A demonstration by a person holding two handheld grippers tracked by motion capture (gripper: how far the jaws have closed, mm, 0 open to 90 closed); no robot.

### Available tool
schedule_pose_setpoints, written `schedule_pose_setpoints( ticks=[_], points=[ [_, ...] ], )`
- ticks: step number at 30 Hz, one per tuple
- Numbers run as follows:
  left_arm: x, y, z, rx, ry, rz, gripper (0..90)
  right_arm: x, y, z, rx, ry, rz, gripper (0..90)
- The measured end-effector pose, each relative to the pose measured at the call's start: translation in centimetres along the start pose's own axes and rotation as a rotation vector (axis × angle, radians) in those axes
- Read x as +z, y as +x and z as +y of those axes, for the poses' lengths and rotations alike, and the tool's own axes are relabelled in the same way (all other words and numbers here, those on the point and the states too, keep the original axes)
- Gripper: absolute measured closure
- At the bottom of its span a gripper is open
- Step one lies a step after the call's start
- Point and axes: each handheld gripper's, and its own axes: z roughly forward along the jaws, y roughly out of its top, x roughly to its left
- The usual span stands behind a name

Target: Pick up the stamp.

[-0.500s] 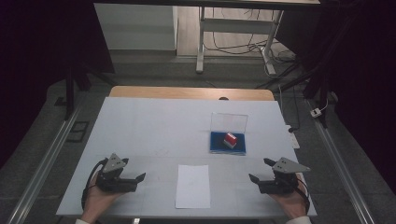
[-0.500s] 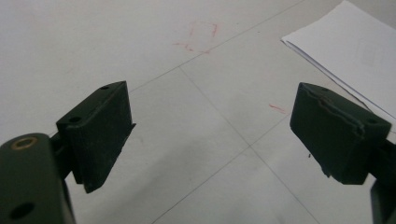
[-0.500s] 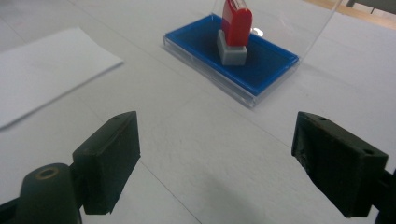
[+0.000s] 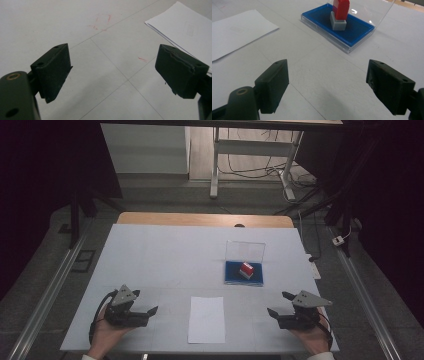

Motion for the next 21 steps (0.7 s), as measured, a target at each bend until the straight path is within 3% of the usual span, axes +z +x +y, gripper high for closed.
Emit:
schedule_pose_setpoints(
  ticks=[21],
  points=[
    [0.15, -0.07, 0.02, 0.014, 0.012, 0.006, 14.3, -0.39, 0.05, 0.62, 0.013, -0.018, 0.006, 22.8]
  ],
)
